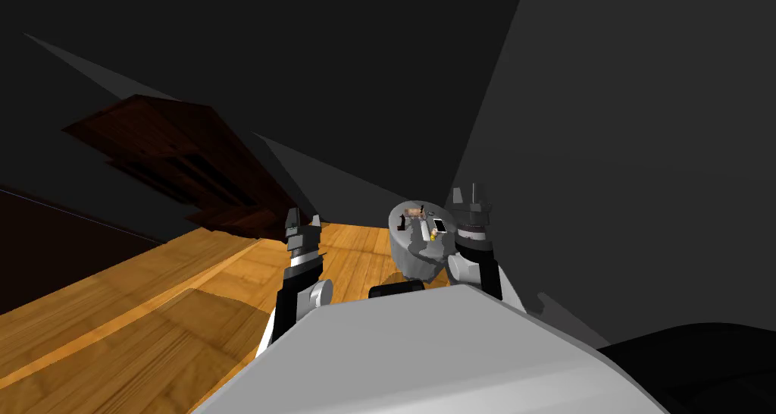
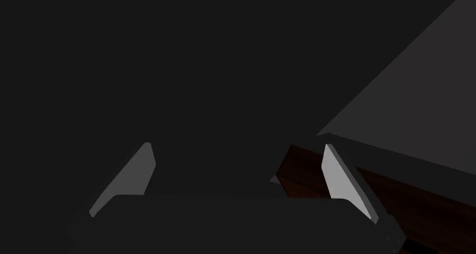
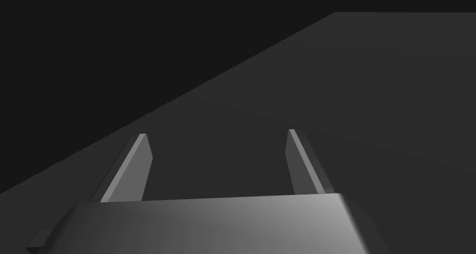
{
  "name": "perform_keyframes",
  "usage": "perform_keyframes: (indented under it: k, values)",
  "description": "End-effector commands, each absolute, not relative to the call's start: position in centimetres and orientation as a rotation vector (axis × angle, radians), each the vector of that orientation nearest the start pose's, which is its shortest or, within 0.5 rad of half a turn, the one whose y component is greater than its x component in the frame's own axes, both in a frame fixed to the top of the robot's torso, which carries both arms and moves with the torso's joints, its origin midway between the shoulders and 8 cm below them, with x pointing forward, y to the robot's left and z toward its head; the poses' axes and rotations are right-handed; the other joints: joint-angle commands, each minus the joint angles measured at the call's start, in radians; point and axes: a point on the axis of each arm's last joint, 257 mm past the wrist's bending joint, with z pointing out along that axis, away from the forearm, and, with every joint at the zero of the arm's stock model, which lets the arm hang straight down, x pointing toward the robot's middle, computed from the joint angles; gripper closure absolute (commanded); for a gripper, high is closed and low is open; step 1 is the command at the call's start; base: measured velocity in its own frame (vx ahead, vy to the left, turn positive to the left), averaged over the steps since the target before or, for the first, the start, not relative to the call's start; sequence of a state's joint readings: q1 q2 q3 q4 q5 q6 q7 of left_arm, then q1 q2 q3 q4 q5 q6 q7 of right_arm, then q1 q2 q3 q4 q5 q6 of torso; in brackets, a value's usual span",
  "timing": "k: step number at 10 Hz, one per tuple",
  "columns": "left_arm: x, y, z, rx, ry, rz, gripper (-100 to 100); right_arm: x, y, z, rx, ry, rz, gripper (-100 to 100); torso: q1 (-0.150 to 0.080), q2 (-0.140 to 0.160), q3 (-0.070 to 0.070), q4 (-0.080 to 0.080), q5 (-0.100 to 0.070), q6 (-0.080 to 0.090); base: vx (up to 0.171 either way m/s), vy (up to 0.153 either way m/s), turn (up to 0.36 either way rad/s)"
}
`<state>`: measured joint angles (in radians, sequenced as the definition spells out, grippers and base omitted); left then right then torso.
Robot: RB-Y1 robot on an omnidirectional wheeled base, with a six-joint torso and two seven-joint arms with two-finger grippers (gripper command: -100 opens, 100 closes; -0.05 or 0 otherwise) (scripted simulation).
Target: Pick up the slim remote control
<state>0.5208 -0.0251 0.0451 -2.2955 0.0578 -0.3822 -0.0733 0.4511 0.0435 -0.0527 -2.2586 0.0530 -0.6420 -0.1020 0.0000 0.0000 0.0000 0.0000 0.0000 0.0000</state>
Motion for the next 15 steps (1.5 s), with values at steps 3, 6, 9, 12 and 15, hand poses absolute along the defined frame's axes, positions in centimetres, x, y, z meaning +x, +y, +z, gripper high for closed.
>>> perform_keyframes:
  k: [3,6,9,12,15]
  values:
    - [35.3,30.9,0.2,-0.774,0.656,-1.192,0,32.4,-26.5,6.4,0.429,0.56,1.341,-100,0.002,0.003,0.002,0.001,0.0,0.0,-0.046,0.036,0.114]
    - [35.3,30.9,0.2,-0.774,0.656,-1.192,0,32.5,-25.1,6.6,0.345,0.629,1.313,-100,0.003,0.004,0.002,0.001,0.001,0.0,-0.048,0.039,0.116]
    - [35.3,30.9,0.2,-0.774,0.656,-1.192,0,32.9,-23.6,6.2,0.251,0.714,1.271,-100,0.001,0.003,0.001,0.001,0.0,0.0,-0.032,0.019,0.137]
    - [35.3,30.9,0.2,-0.774,0.656,-1.192,0,33.5,-22.1,5.1,0.159,0.806,1.215,-100,0.0,0.002,0.001,0.0,0.0,0.0,-0.023,0.015,0.131]
    - [35.3,30.9,0.2,-0.774,0.656,-1.192,0,33.8,-21.1,4.1,0.095,0.872,1.18,-100,0.0,0.001,0.001,0.0,0.0,0.0,-0.019,0.007,0.129]
